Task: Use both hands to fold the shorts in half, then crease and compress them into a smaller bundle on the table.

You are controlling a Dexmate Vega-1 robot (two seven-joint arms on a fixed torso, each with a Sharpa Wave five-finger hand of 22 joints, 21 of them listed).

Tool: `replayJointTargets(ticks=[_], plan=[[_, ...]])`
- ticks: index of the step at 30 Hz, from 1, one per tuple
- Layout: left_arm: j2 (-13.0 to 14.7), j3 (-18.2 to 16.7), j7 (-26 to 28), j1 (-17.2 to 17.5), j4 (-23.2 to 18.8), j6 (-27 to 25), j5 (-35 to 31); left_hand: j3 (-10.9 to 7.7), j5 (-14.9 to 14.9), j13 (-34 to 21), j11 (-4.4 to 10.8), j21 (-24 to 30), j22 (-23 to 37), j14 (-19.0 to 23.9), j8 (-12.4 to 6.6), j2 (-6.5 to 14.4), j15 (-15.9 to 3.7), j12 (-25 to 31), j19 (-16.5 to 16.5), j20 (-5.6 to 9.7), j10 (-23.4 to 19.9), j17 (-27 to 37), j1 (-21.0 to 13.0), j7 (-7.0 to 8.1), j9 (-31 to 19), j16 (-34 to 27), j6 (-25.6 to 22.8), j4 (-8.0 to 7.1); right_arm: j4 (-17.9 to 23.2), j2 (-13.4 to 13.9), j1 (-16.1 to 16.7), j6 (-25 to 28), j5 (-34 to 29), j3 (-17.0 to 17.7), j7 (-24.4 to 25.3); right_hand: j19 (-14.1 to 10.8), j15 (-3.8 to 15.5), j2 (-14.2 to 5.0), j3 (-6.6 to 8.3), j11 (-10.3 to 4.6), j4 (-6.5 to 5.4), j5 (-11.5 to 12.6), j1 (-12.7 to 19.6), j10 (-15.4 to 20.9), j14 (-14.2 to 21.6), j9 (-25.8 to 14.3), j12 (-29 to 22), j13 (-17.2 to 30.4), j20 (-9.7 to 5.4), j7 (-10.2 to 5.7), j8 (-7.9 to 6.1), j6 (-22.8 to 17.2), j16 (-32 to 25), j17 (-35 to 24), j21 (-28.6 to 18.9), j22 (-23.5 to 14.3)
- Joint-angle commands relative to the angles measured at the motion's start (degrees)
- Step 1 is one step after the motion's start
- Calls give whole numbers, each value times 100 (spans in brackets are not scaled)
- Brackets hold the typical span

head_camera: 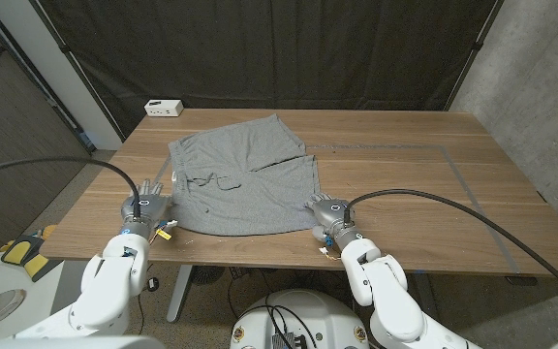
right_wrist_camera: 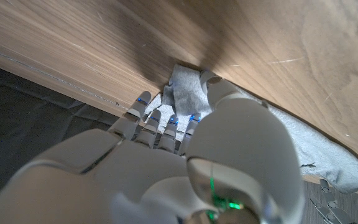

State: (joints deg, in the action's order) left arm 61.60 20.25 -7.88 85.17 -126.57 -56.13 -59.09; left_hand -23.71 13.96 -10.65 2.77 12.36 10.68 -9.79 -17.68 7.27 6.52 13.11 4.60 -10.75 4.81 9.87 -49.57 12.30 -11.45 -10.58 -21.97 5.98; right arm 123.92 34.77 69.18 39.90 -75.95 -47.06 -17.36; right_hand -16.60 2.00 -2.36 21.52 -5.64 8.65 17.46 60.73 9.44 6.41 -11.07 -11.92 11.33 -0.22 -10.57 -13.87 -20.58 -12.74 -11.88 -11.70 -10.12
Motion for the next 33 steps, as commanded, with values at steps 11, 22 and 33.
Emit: replayJointTargets(ticks=[11, 22, 33], plan=[[195, 742, 562, -756, 42, -210, 840, 28, 28, 1, 228, 70, 5, 108, -495, 288, -293, 75, -335, 154, -873, -29, -55, -241, -14, -37, -2529, -144, -53, 274, 117, -435, 1007, 379, 1081, -380, 753, -376, -505, -113, -55, -247, 264, 1314, 697, 19, -264, 6, -57, 436, -646, -2910, -373, -93, -109, -28], [153, -606, 1743, 110, -301, 613, 2690, -192, -185, 7, 318, -3, 6, 217, -932, 307, -499, -1, -256, 307, -1158, -27, -431, -1170, -276, 10, -3348, 208, 108, 486, 142, -499, 1824, 573, 1407, -606, 913, -467, -649, -158, 38, -338, 552, 1970, 976, 7, -351, 7, -90, 772, -882, -4008, -512, -106, -162, -36], [-14, -1696, 2543, 933, -449, 1672, 3597, -460, 23, 11, 308, 11, -6, 531, -1155, 200, -605, 69, -334, 290, -1707, -31, -689, -1675, -420, -34, -3890, 445, 597, 750, 343, -325, 2554, 863, 1634, -665, 819, -446, -604, -64, 103, -327, 719, 2052, 979, 14, -332, 8, -8, 894, -861, -4091, -477, -84, -171, -34]])
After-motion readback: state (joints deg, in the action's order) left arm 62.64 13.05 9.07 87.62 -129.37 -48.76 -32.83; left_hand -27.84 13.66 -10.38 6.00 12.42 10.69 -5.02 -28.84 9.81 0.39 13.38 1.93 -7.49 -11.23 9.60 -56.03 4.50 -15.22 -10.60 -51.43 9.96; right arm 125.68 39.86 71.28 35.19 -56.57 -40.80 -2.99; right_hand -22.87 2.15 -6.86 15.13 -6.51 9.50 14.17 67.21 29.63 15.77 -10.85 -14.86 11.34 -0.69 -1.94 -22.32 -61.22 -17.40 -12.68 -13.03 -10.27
